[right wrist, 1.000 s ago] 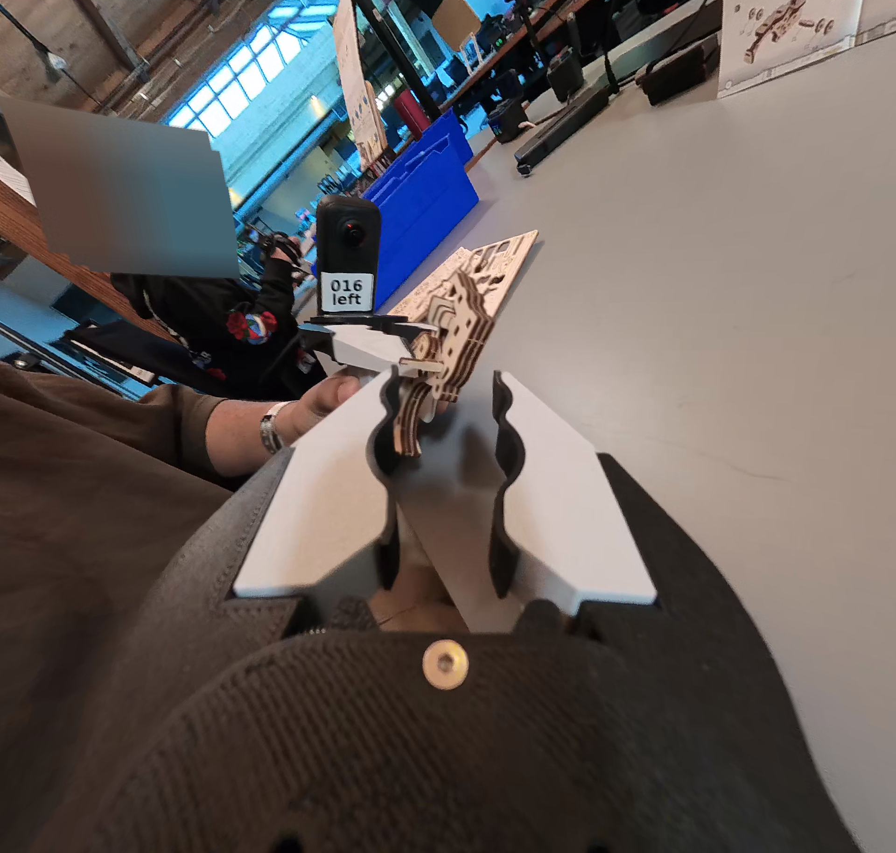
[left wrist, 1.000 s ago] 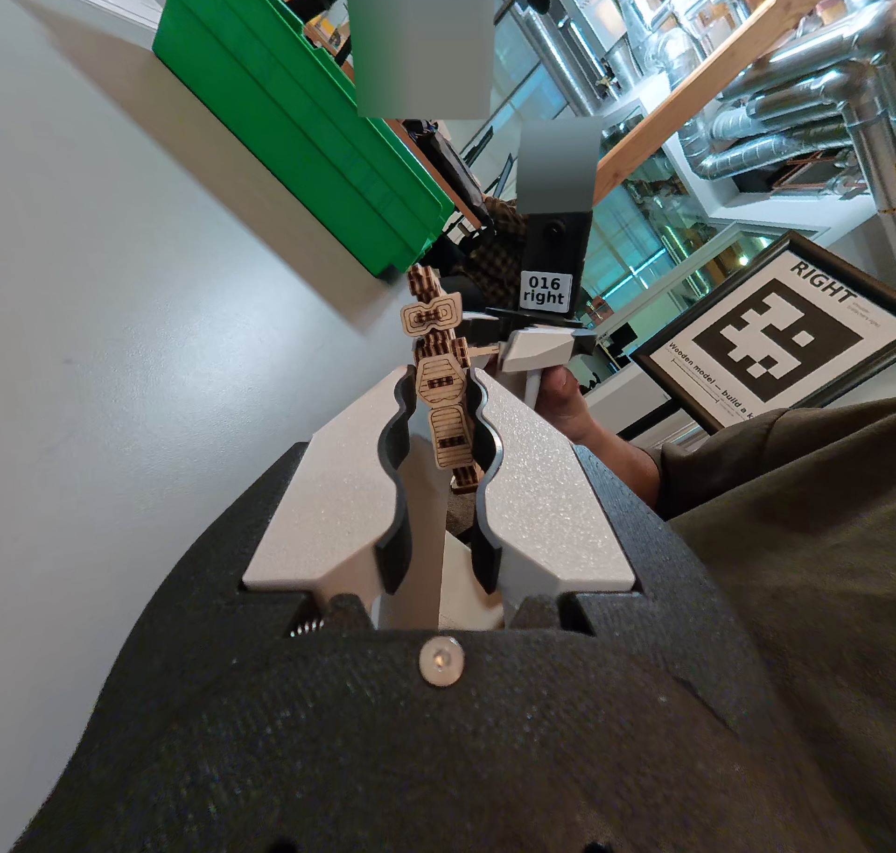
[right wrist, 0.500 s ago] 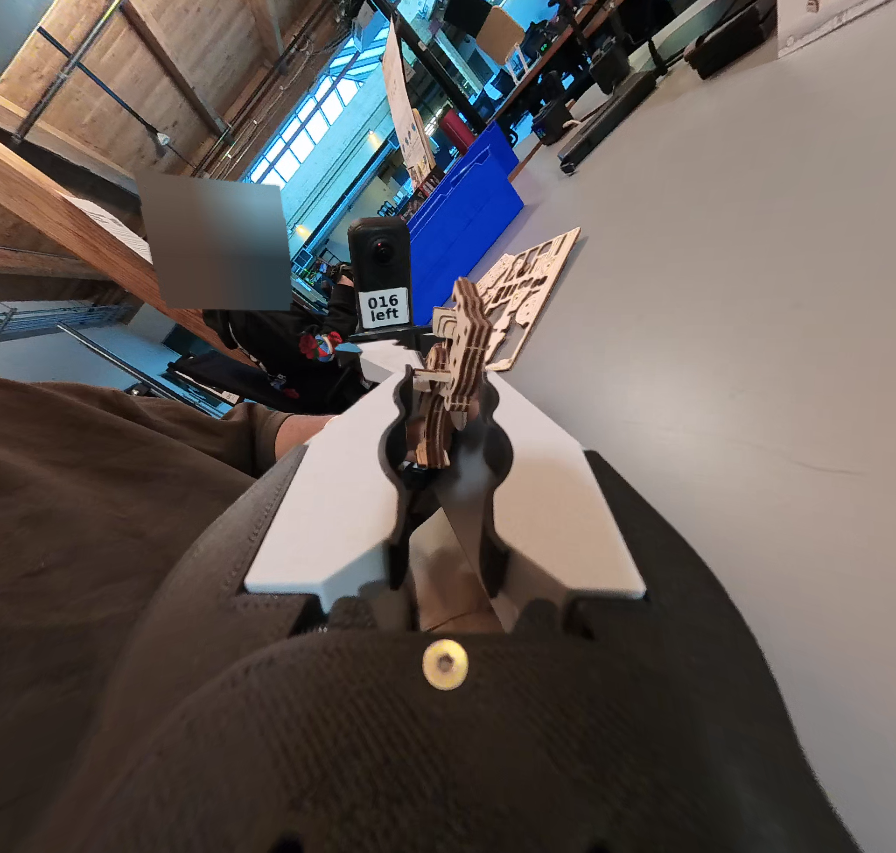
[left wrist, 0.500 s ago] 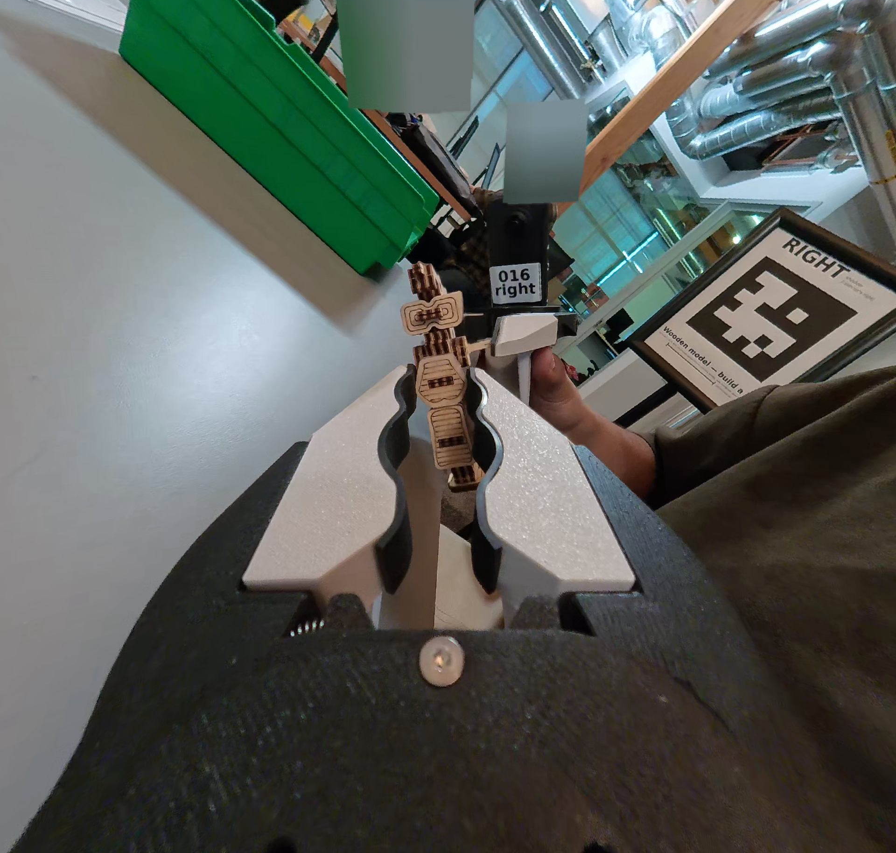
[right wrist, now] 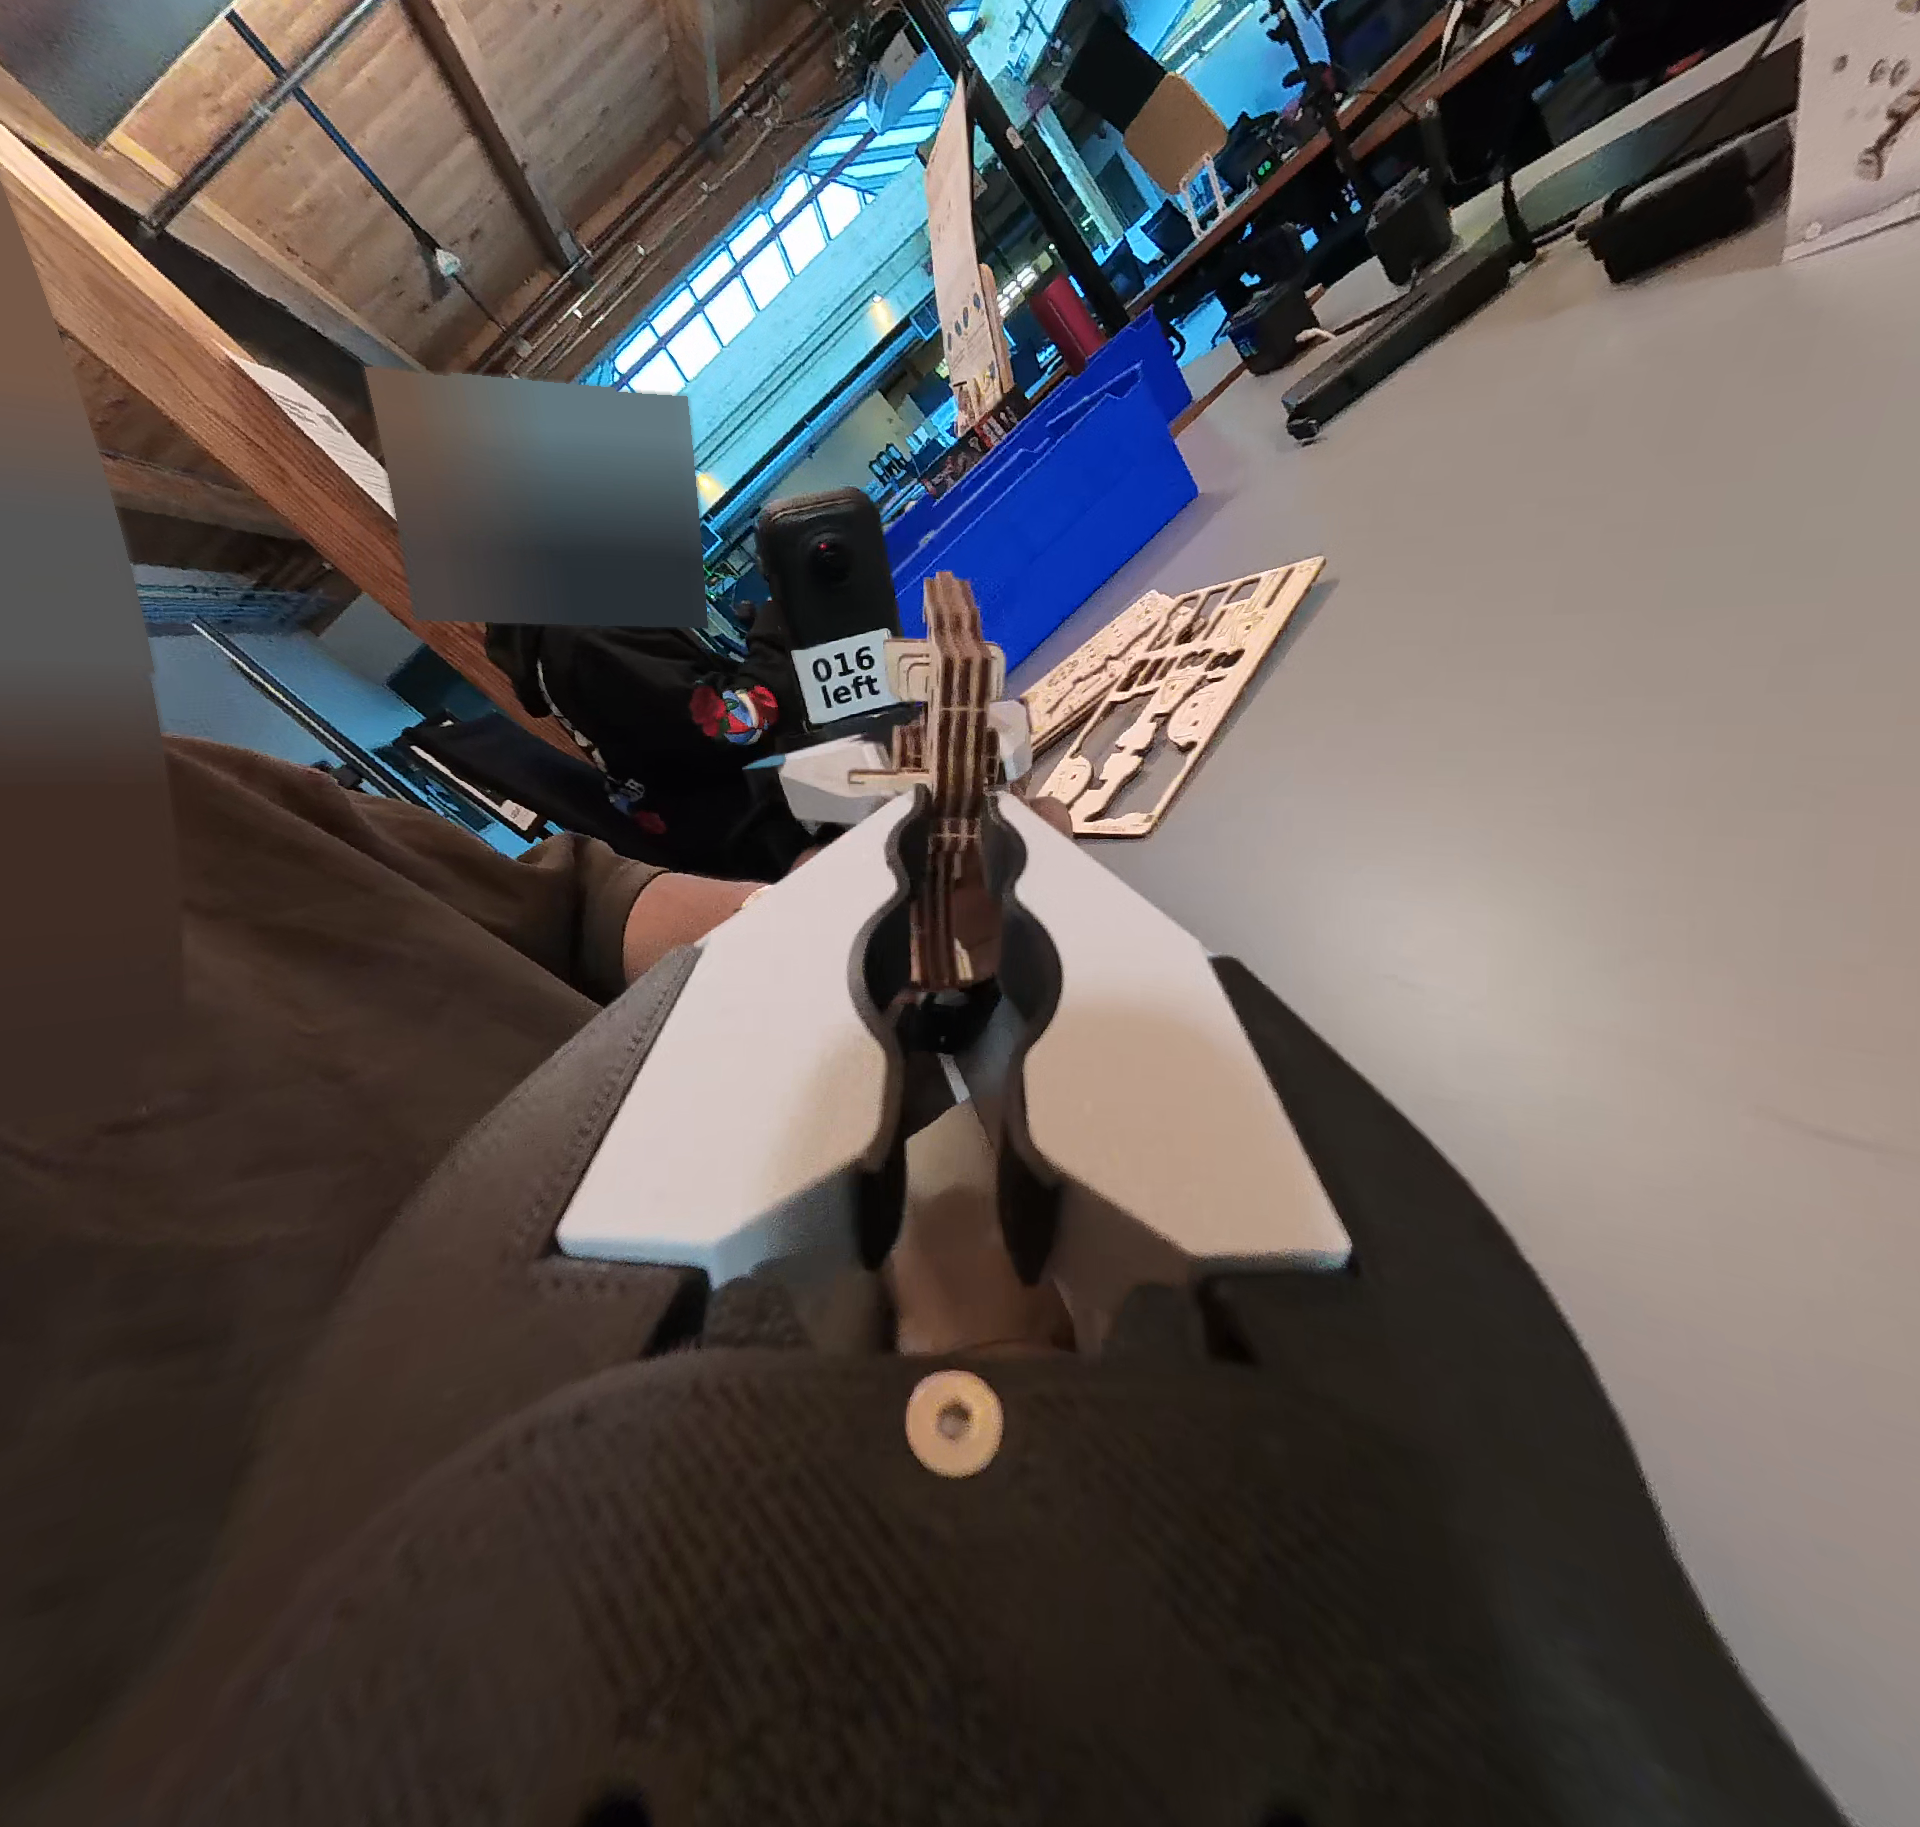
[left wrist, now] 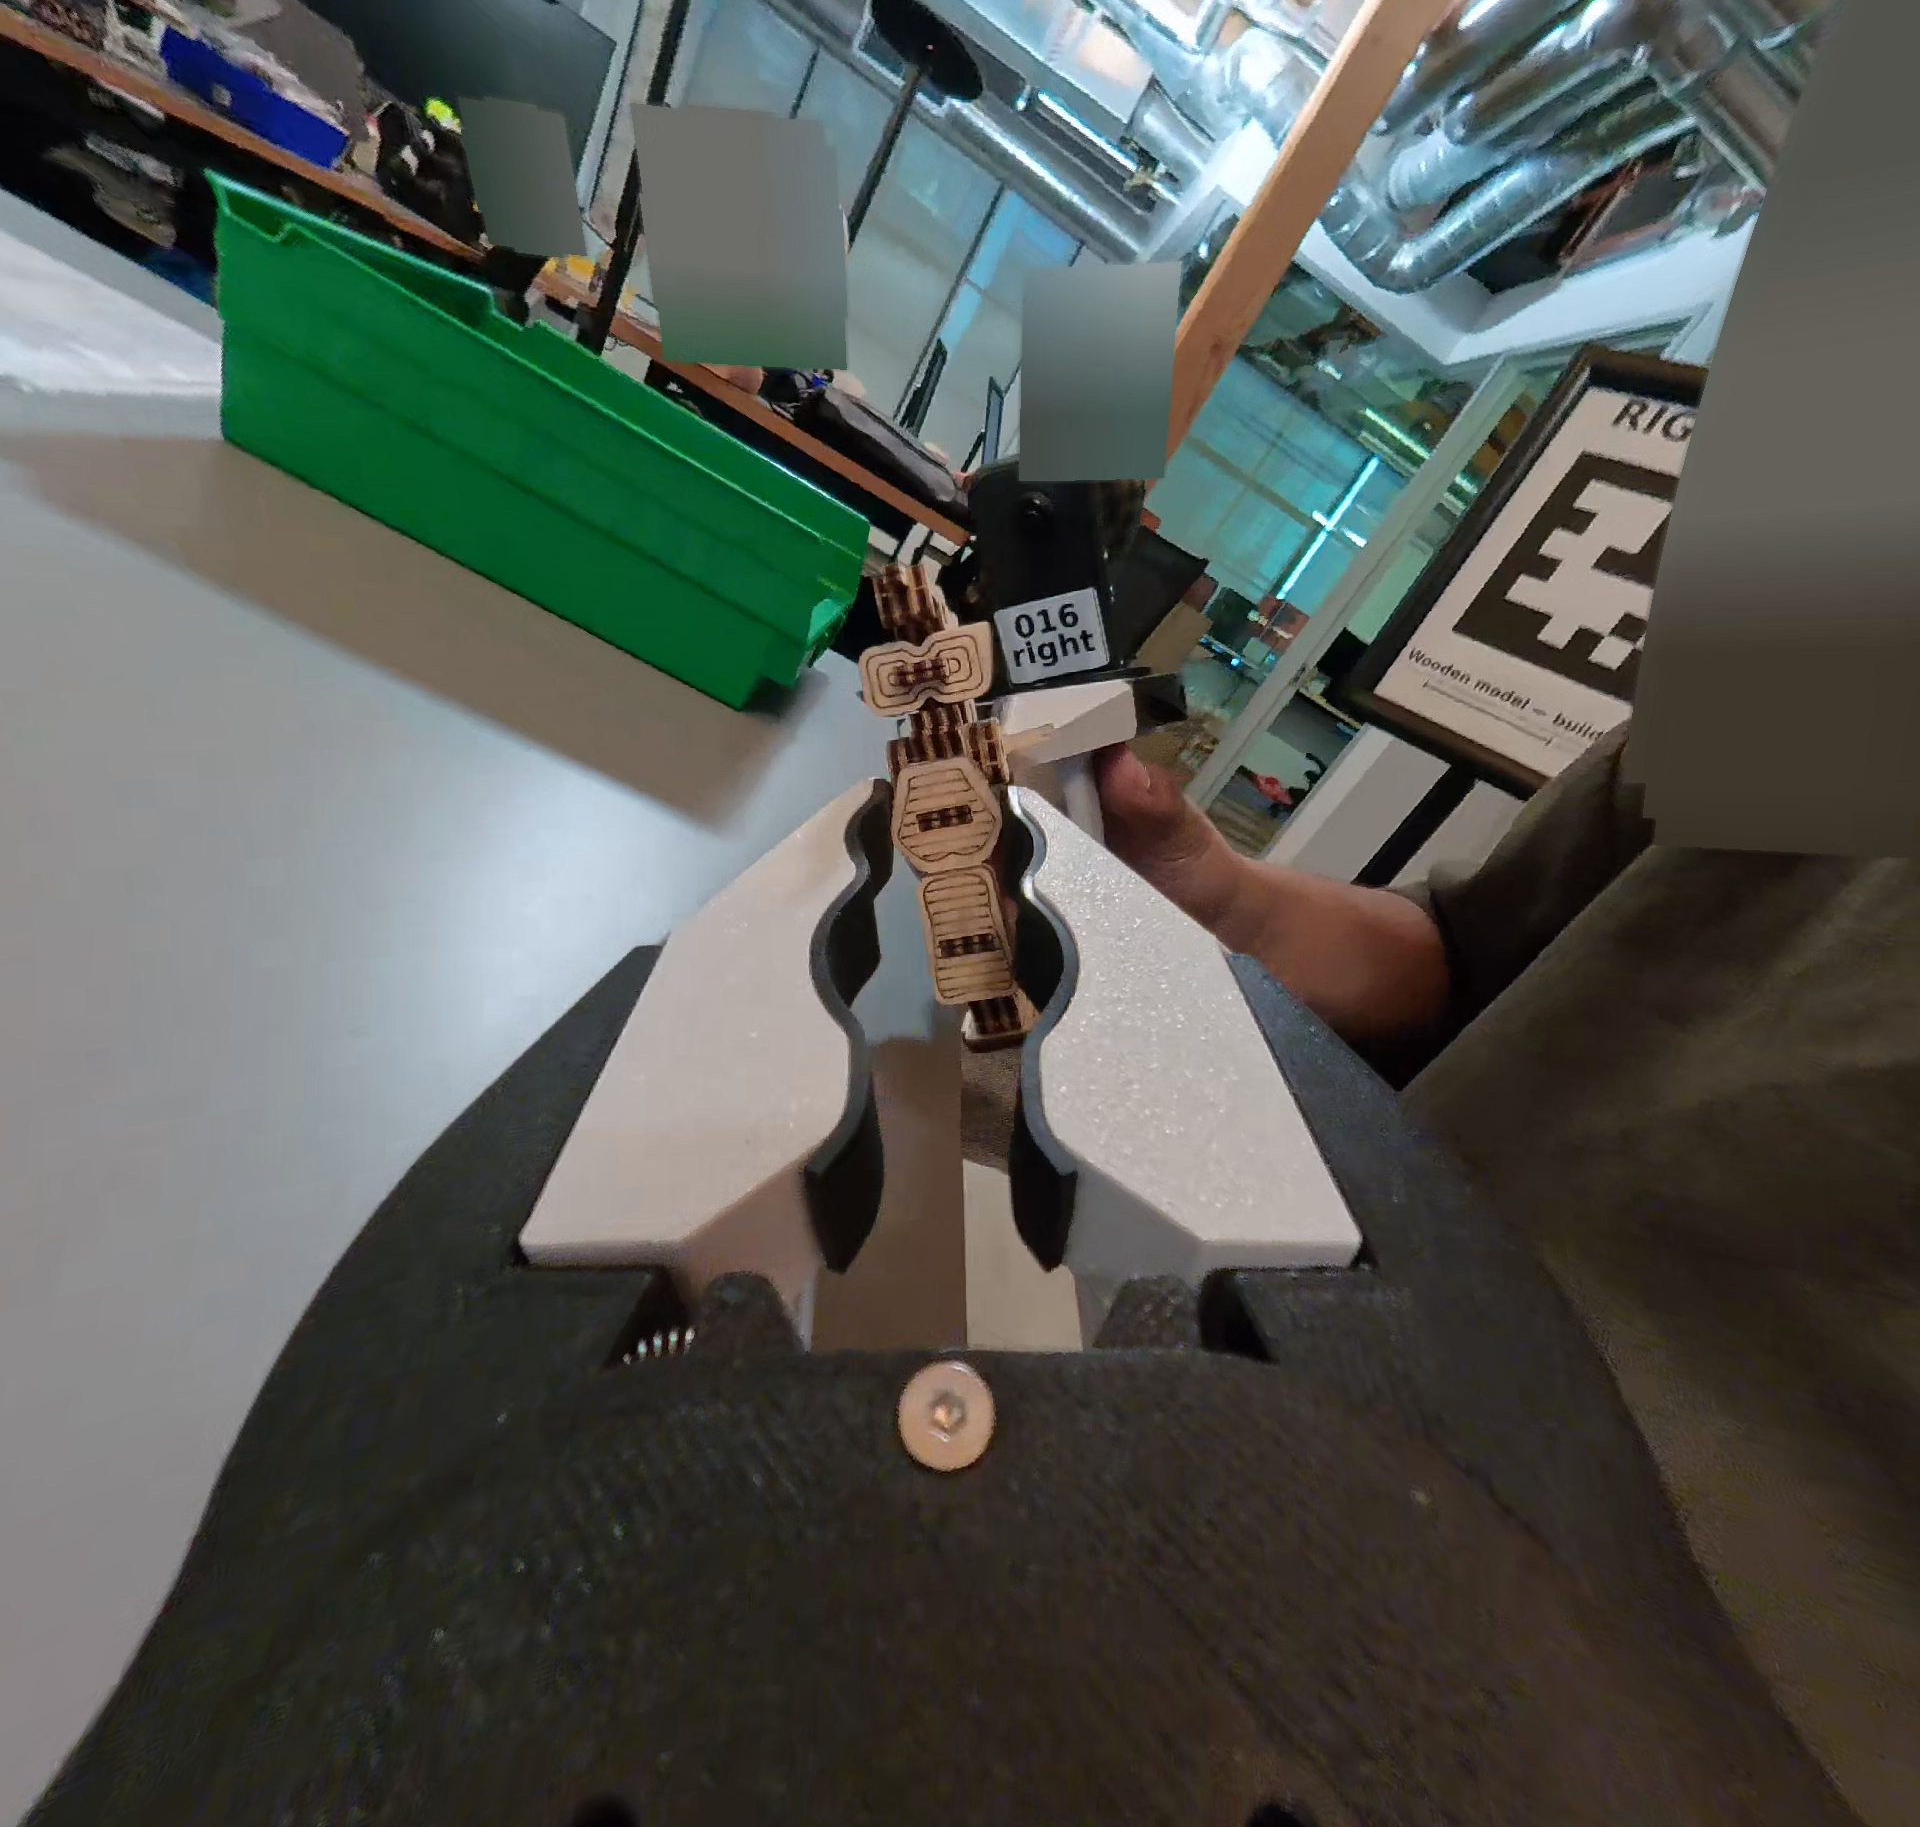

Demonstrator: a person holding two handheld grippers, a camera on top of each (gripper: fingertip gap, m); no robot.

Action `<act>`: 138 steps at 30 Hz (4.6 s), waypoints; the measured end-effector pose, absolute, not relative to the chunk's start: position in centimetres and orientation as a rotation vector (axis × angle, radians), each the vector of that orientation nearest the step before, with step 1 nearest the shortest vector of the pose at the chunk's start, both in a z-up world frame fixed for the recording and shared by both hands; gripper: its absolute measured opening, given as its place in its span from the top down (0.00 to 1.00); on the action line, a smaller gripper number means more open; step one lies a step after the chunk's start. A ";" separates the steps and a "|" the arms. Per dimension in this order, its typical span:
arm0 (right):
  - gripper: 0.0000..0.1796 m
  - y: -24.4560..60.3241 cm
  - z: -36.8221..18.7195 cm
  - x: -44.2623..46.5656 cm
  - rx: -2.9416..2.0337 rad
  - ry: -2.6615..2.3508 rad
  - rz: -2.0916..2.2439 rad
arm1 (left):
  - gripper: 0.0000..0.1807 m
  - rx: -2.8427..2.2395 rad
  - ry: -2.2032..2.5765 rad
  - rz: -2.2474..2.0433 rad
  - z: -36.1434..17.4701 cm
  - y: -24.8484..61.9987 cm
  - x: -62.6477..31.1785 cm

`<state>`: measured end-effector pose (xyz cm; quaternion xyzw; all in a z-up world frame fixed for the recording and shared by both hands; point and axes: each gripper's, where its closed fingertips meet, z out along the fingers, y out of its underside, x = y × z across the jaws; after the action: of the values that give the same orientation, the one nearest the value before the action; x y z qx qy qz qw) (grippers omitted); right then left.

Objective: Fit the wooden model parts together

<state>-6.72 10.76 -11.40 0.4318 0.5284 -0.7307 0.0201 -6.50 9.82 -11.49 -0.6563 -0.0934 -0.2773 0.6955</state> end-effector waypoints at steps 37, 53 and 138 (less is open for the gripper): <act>0.90 9.8 -10.1 -5.7 1.206 1.826 -2.357 | 0.91 -1.456 -0.070 -0.474 -10.7 9.5 -5.6; 0.90 7.4 -6.8 -2.1 0.649 2.688 -2.628 | 0.90 -1.380 0.241 -0.323 -8.6 7.9 -2.2; 0.91 7.4 -5.9 -0.7 0.630 2.249 -2.623 | 0.90 -1.350 0.318 -0.209 -7.5 7.4 -1.2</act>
<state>-0.72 7.36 -5.95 0.1762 0.6294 -0.7340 -0.1843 -1.17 7.41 -7.47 -0.6208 0.1465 -0.0961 0.7641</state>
